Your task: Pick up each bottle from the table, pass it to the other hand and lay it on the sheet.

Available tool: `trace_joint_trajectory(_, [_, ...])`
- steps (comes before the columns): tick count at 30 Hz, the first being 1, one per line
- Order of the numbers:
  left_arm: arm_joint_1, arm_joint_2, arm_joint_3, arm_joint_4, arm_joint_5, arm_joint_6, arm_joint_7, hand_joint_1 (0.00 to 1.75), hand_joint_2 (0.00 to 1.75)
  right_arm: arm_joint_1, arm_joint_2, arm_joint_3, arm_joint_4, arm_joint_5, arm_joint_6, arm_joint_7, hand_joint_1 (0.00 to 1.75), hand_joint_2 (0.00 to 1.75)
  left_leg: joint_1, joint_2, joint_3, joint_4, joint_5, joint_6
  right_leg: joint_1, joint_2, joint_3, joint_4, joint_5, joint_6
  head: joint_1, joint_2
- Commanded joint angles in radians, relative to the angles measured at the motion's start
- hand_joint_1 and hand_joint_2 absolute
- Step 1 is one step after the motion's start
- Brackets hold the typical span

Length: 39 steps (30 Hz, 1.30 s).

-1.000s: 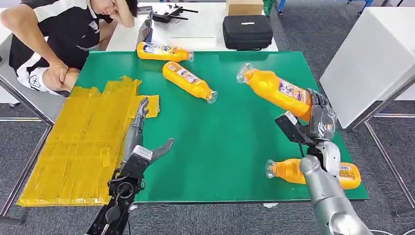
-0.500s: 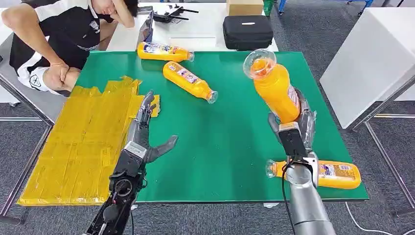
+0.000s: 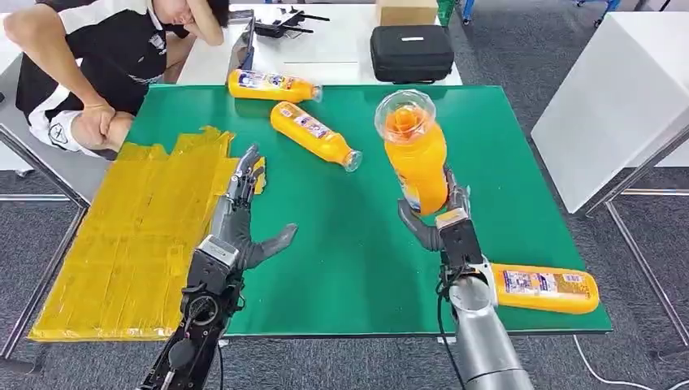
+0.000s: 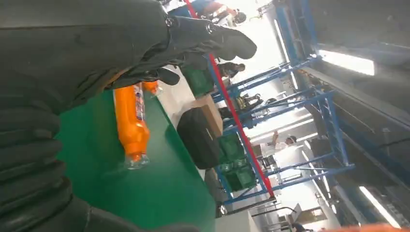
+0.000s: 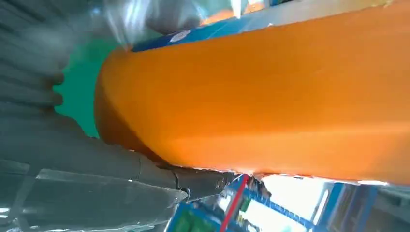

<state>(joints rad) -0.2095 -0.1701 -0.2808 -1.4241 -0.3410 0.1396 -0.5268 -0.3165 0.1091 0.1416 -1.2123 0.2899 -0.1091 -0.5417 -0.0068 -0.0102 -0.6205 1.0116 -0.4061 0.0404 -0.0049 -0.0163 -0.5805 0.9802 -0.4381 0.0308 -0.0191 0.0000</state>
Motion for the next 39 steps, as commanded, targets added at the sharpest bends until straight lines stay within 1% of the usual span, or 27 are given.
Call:
trace_joint_trajectory(1, [-0.022, 0.031, -0.049, 0.001, 0.007, -0.009, 0.012, 0.00, 1.75, -0.103, 0.027, 0.081, 0.185, 0.001, 0.024, -0.003, 1.75, 1.75, 0.001, 0.004, 0.002, 0.000, -0.001, -0.002, 0.000, 0.004, 0.002, 0.000, 0.000, 0.000, 0.000, 0.000])
trace_joint_trajectory(2, [-0.022, 0.031, -0.050, 0.000, 0.008, -0.010, 0.014, 0.00, 1.75, -0.111, 0.034, 0.092, 0.196, 0.006, 0.024, -0.003, 1.75, 1.75, 0.001, 0.005, 0.003, 0.000, -0.001, -0.003, 0.001, 0.006, 0.002, 0.000, 0.000, -0.001, 0.000, 0.000])
trace_joint_trajectory(3, [-0.021, 0.031, -0.052, -0.002, 0.008, -0.011, 0.015, 0.00, 1.75, -0.117, 0.038, 0.100, 0.205, 0.009, 0.025, -0.004, 1.75, 1.75, 0.000, 0.003, 0.002, 0.000, 0.000, -0.002, 0.000, 0.003, 0.001, 0.000, 0.000, -0.001, 0.000, 0.000])
trace_joint_trajectory(5, [-0.019, 0.029, -0.055, -0.002, 0.008, -0.011, 0.015, 0.00, 1.75, -0.122, 0.046, 0.110, 0.210, 0.015, 0.020, -0.002, 1.75, 1.75, 0.000, 0.003, 0.001, 0.000, 0.000, -0.002, 0.000, 0.004, 0.001, 0.000, 0.000, -0.001, 0.000, 0.000])
trace_joint_trajectory(7, [-0.020, 0.029, -0.061, 0.000, 0.008, -0.010, 0.015, 0.00, 1.75, -0.133, 0.054, 0.131, 0.226, 0.022, 0.025, -0.003, 1.75, 1.75, 0.001, 0.005, 0.003, 0.001, -0.001, -0.004, 0.001, 0.006, 0.002, 0.000, 0.000, -0.001, 0.000, 0.000])
trace_joint_trajectory(12, [-0.023, 0.030, -0.068, -0.004, 0.009, -0.008, 0.016, 0.00, 1.75, -0.146, 0.073, 0.176, 0.253, 0.042, 0.028, 0.002, 1.75, 1.75, 0.001, 0.003, 0.002, 0.000, 0.000, -0.002, 0.001, 0.003, 0.001, 0.000, 0.000, 0.000, 0.000, 0.000])
trace_joint_trajectory(13, [-0.024, 0.030, -0.068, -0.004, 0.011, -0.008, 0.017, 0.00, 1.75, -0.145, 0.077, 0.187, 0.256, 0.049, 0.026, 0.002, 1.75, 1.75, 0.001, 0.004, 0.003, 0.000, -0.001, -0.003, 0.001, 0.005, 0.002, 0.000, 0.000, -0.001, 0.000, 0.000])
trace_joint_trajectory(19, [-0.024, 0.022, -0.062, -0.005, 0.024, -0.010, 0.021, 0.00, 1.75, -0.156, 0.082, 0.257, 0.292, 0.086, 0.025, 0.004, 1.75, 1.75, 0.000, 0.003, 0.001, 0.000, 0.000, -0.002, 0.000, 0.003, 0.001, 0.000, 0.000, 0.000, 0.000, 0.000])
trace_joint_trajectory(23, [-0.033, 0.018, -0.063, 0.001, 0.030, -0.015, 0.021, 0.00, 1.75, -0.168, 0.094, 0.281, 0.322, 0.091, 0.029, 0.005, 1.75, 1.75, 0.001, 0.003, 0.002, 0.000, 0.000, -0.003, 0.000, 0.003, 0.001, 0.000, 0.000, -0.001, 0.000, 0.000])
trace_joint_trajectory(33, [-0.041, 0.024, -0.053, 0.012, 0.044, -0.011, 0.017, 0.00, 1.75, -0.173, 0.105, 0.354, 0.344, 0.121, 0.037, -0.006, 1.75, 1.75, 0.001, 0.002, 0.002, 0.000, 0.000, -0.003, 0.001, 0.003, 0.002, 0.000, 0.000, -0.001, 0.000, 0.000])
trace_joint_trajectory(39, [-0.043, 0.028, -0.052, 0.015, 0.048, -0.007, 0.015, 0.00, 1.75, -0.194, 0.124, 0.398, 0.389, 0.127, 0.042, -0.007, 1.75, 1.75, 0.001, 0.002, 0.002, 0.000, 0.000, -0.002, 0.000, 0.003, 0.001, 0.000, 0.000, 0.000, 0.000, 0.000])
